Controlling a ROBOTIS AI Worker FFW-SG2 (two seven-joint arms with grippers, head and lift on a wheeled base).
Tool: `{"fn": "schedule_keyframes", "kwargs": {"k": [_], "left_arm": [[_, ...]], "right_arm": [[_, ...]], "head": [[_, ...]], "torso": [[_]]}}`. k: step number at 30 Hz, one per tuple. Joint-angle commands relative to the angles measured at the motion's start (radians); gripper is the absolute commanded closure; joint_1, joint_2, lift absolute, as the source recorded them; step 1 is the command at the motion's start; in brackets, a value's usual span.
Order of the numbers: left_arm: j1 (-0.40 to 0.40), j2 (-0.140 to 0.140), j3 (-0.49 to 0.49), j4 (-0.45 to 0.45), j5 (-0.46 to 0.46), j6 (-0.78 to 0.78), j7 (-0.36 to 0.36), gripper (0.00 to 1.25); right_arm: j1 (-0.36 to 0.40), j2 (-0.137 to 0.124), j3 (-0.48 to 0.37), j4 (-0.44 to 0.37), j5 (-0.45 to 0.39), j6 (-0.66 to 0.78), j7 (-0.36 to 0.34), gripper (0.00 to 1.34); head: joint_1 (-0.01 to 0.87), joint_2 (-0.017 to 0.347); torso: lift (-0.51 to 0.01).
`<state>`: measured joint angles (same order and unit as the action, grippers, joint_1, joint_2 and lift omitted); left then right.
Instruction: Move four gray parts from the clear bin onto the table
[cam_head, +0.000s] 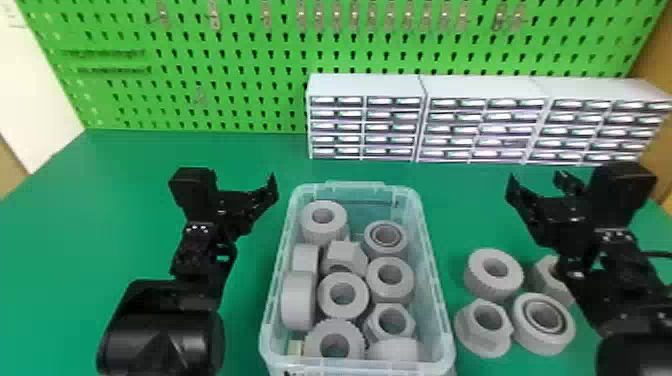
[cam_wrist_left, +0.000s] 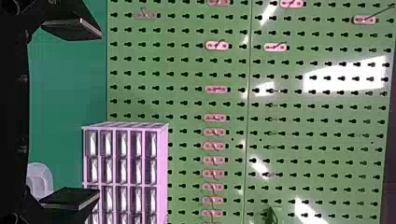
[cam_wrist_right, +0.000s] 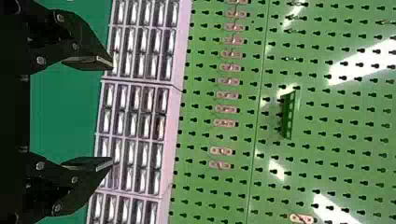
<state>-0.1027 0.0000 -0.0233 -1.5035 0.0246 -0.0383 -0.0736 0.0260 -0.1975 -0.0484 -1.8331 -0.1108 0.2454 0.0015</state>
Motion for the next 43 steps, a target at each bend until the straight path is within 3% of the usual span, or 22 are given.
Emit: {"fn": "schedule_keyframes", "kwargs": {"k": [1,17,43], "left_arm": [[0.000,-0.003,-0.001,0.000,0.000,0.000,0.000,0.10],[0.001,-0.003,-0.006,0.000,-0.003,0.000,0.000,0.10],[0.006,-0.003,-0.001,0.000,0.002,0.000,0.000,0.10]], "right_arm": [[0.002,0.000,-0.001,0.000,-0.001,0.000,0.000,0.53],[0.014,0.003,-0.001,0.003,-0.007,0.000,0.000,0.38],[0.011,0.001,0.019,0.009,-0.020,0.000,0.000,0.38]], "head": [[0.693,0.072],[0.693,0.072],[0.693,0.072]], "torso": [[-0.052],[-0.052],[-0.052]]}}
